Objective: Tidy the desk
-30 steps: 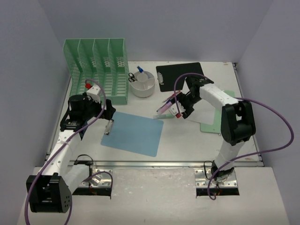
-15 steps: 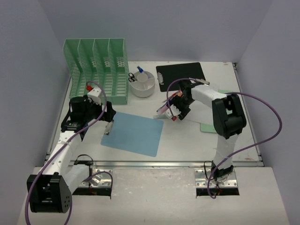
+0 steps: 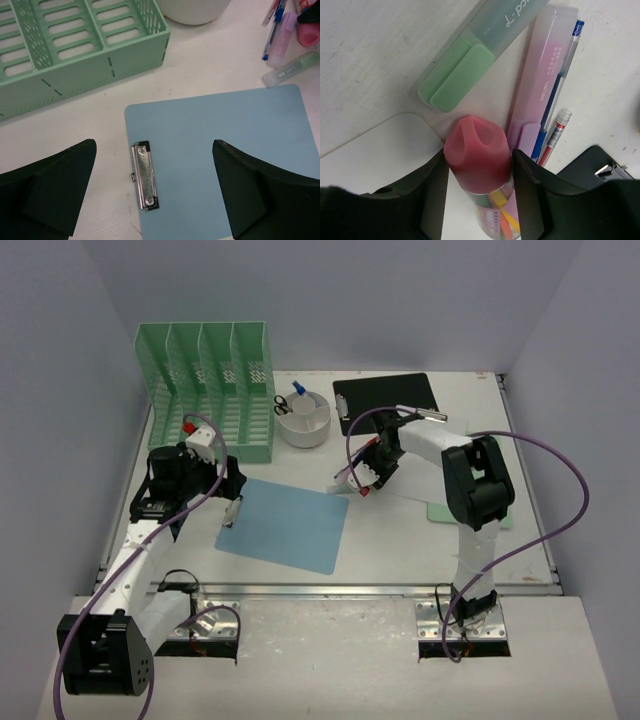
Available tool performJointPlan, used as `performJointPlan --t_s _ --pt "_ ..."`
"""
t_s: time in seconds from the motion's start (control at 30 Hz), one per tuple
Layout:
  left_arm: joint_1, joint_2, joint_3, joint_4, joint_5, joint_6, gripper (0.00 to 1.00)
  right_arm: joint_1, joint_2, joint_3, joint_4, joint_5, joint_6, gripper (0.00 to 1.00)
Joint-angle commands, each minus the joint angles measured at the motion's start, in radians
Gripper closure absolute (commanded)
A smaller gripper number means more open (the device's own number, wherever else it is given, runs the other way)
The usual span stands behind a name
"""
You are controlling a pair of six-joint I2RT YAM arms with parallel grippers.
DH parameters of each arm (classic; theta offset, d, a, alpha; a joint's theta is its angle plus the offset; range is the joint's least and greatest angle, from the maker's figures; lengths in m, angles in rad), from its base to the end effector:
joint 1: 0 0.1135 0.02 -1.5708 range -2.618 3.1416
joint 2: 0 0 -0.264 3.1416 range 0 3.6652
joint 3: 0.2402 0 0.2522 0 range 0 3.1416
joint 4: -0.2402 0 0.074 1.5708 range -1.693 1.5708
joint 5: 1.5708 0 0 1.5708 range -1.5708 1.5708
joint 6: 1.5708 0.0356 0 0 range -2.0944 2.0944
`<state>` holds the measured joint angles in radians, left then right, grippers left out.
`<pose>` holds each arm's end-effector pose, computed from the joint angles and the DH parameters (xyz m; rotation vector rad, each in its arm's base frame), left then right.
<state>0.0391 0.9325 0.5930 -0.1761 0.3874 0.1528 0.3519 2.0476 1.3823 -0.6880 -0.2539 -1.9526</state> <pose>0.2071 -0.0054 0.2478 0.3493 2.0270 -0.2849 0.3671 0.1443 0.1381 -2.5825 1.1059 0.0296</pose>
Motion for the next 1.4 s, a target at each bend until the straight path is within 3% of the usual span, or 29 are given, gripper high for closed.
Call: performJointPlan --t_s 0.0,0.3,0.67,0.8,0.97,1.17,1.37 --pt "0.004 -0.021 0.005 0.038 -0.004 0.005 0.00 0.013 -0.015 -0.025 0.005 0.015 -0.620 0.69" --pt "0.002 -0.024 0.007 0.041 -0.007 -0.001 0.00 0.012 -0.134 -0.052 -0.033 -0.042 -0.606 0.98" --pt "0.004 -0.017 0.042 0.026 -0.015 -0.032 0.00 -0.008 -0.267 0.015 -0.111 -0.238 -0.298 0.99" --pt "0.002 -0.011 0.059 0.021 -0.009 -0.041 0.00 -0.011 -0.273 0.067 -0.116 -0.326 -0.096 0.99" --pt "0.002 -0.003 0.065 0.020 -0.008 -0.042 0.00 -0.025 -0.264 0.090 -0.143 -0.361 -0.025 0.99" --pt "0.002 -0.003 0.059 0.015 -0.012 -0.038 0.00 -0.028 -0.238 0.255 -0.102 -0.495 0.332 0.99" --pt "0.002 0.017 0.067 0.026 -0.004 -0.052 0.00 -0.031 -0.198 0.409 0.048 -0.594 0.902 0.99"
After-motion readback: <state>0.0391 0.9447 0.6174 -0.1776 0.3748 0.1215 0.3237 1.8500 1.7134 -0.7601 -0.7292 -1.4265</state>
